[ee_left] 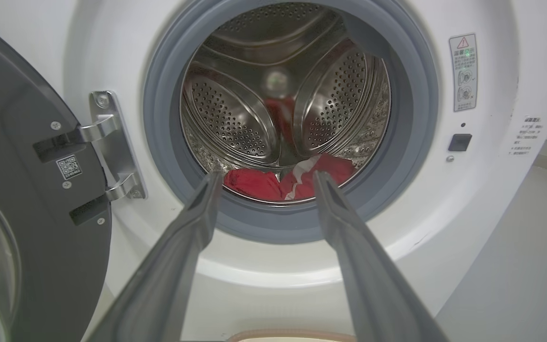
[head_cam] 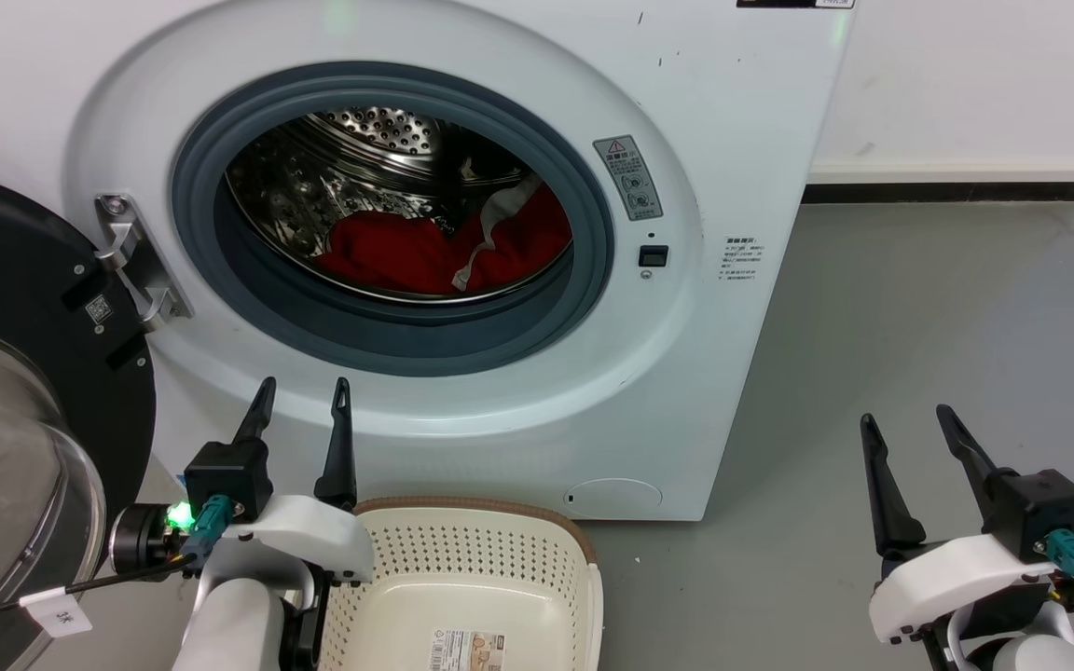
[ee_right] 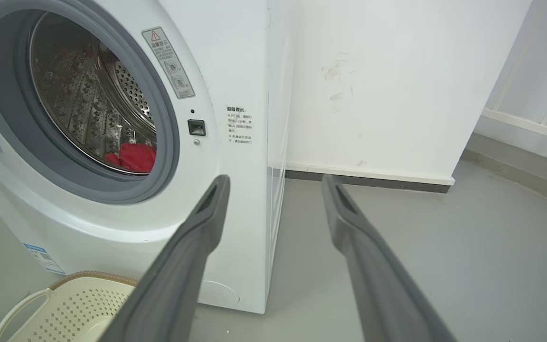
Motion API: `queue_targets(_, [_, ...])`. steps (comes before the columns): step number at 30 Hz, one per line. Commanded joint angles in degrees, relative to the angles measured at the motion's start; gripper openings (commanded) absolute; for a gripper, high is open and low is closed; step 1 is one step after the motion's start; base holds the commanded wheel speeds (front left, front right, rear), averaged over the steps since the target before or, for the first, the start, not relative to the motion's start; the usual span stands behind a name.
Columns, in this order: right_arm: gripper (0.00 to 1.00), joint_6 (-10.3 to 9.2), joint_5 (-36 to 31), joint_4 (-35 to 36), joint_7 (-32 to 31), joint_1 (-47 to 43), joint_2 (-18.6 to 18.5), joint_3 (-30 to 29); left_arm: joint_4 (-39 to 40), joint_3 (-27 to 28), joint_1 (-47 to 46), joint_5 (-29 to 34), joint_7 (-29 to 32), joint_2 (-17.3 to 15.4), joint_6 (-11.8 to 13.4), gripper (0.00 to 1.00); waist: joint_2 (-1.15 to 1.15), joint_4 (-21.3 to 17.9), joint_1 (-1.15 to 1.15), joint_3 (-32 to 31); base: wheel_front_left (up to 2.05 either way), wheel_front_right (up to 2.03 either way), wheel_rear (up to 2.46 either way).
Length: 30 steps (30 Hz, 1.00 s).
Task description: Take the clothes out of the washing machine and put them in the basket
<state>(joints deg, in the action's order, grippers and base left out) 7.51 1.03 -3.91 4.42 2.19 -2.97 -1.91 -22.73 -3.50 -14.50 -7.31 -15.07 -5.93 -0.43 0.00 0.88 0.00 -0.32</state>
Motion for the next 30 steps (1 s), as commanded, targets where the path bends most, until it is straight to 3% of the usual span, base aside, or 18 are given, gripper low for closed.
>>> queue_targets(1, [1.0, -0.04, 0.2, 0.24, -0.1, -0.29, 0.16, 0.05, -0.28, 0.07, -0.86, -0.28, -0.16, -0.11, 0.19, 1.0, 0.0, -0.07, 0.0, 0.12, 0.0, 0.0, 0.0])
queue_targets(13, [1.0, -0.04, 1.36, 3.49, -0.72, 1.79, 0.15, 0.94, -2.33, 0.67, -6.67, -0.99, 0.89, -0.5, 1.51, 1.0, 0.0, -2.03, 0.0, 5.13, 0.0, 0.0, 0.0])
queue_targets(30, [1.0, -0.04, 3.44, 10.02, -0.01, 8.28, 0.15, 2.87, -6.01, 2.16, -24.23, -2.58, 5.29, -5.3, 0.89, 1.0, 0.0, -5.89, 0.0, 23.98, 0.0, 0.0, 0.0])
